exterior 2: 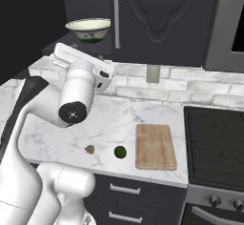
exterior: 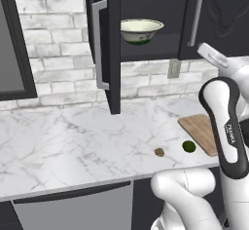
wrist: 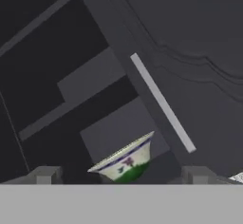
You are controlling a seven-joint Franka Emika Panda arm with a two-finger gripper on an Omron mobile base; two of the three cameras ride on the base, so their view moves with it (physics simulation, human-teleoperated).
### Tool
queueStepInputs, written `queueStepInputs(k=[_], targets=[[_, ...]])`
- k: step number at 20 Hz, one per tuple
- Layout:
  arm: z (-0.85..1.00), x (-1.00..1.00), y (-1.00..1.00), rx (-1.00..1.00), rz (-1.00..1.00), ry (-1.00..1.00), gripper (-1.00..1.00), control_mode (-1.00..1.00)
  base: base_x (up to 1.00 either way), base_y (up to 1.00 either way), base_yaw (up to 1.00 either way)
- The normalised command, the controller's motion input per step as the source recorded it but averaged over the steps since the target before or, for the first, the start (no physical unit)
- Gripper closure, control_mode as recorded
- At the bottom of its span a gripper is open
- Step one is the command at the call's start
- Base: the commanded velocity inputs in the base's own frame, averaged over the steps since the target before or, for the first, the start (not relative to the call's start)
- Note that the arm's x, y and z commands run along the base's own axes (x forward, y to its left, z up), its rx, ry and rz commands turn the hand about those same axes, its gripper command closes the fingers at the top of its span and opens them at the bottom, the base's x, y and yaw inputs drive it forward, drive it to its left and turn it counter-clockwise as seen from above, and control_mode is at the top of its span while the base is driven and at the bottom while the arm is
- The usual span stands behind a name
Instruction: Open the cabinet. Place the bowl and condiment on the counter. Then place the lime and garlic on the cutting board.
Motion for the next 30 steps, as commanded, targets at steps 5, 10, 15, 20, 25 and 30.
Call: queueStepInputs(k=[5,10,15,20,25,30], targets=[[0.10,0.38,-0.14,-0.08,-0.16,-0.08,-1.00,-1.00,0.00,0.00,0.00],[0.07,0.28,-0.35,-0.05,-0.12,-0.08,-1.00,-1.00,0.00,0.00,0.00],[0.05,0.35,-0.31,-0.01,-0.12,-0.05,-1.00,-1.00,0.00,0.00,0.00],[0.19,0.26,-0.06,0.00,-0.05,0.05,-1.00,-1.00,0.00,0.00,0.00],[0.43,0.02,-0.17,0.00,0.00,0.19,-1.00,-1.00,0.00,0.00,0.00],[0.33,0.00,-0.20,-0.01,0.00,0.15,-1.00,-1.00,0.00,0.00,0.00]])
